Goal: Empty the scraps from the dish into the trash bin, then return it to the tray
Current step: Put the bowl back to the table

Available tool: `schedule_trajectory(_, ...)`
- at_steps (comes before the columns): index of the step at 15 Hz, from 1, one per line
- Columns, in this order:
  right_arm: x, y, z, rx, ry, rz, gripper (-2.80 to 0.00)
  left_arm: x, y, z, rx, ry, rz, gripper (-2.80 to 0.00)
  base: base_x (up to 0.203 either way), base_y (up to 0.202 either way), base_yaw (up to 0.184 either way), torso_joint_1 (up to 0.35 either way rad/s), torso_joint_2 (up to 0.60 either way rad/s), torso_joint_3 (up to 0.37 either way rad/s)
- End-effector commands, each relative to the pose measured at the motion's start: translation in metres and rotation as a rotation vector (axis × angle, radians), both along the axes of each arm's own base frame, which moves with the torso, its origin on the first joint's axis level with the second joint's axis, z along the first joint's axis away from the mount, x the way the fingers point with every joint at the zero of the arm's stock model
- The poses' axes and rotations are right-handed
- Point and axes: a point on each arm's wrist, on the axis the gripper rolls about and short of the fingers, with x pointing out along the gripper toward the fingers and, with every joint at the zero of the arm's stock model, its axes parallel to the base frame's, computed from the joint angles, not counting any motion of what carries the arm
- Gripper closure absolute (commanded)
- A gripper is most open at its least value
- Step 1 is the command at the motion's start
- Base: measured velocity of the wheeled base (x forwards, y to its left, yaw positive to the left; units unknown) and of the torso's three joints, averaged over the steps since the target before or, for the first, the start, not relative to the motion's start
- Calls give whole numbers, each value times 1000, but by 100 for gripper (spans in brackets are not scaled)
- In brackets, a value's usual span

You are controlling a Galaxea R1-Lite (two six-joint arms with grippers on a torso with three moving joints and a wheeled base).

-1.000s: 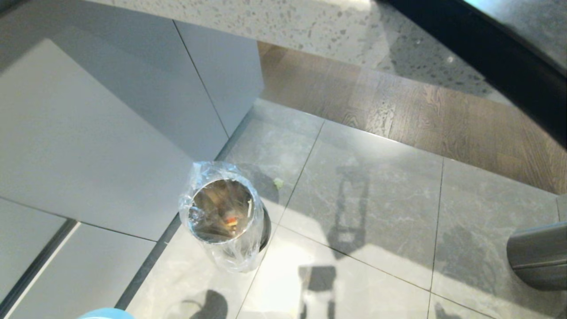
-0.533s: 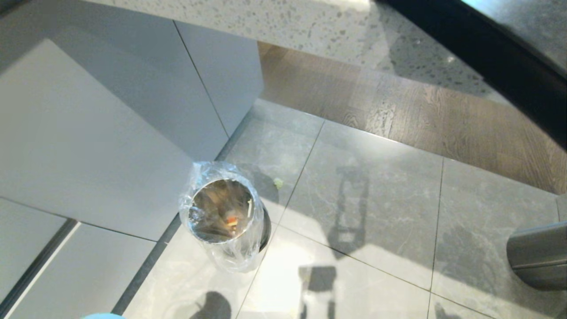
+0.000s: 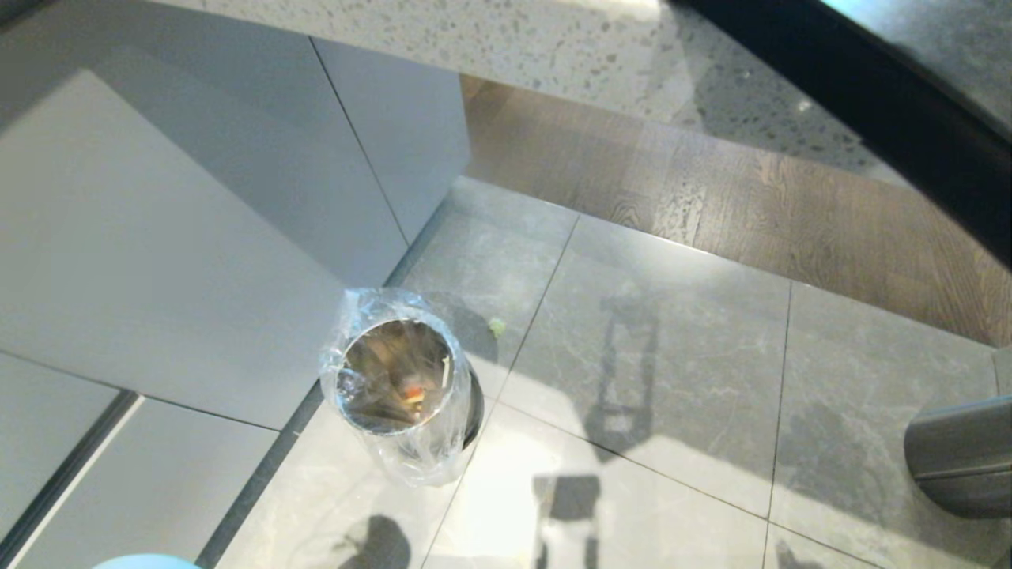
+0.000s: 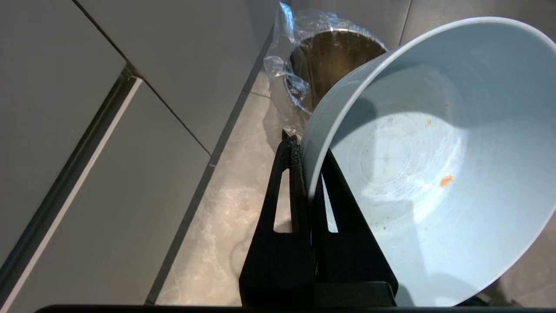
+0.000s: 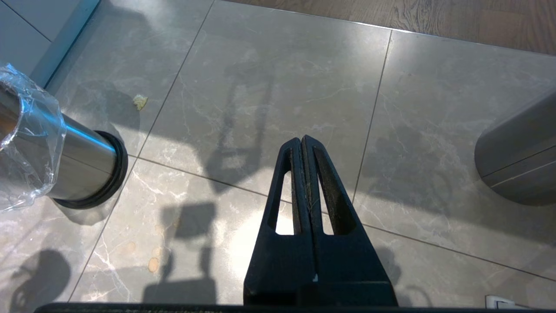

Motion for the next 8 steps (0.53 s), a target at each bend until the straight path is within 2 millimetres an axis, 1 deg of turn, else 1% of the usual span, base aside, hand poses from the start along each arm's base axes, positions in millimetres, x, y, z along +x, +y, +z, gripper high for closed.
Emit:
schedule_trajectory(1,0,0,0,1,-1,0,0,-2,0,0,-4,-23,3,0,0,0,0,0,0,0)
schedule_trajectory(8,0,0,0,1,-2,0,0,-2,0,-1,-4,-23,6,0,0,0,0,0,0,0)
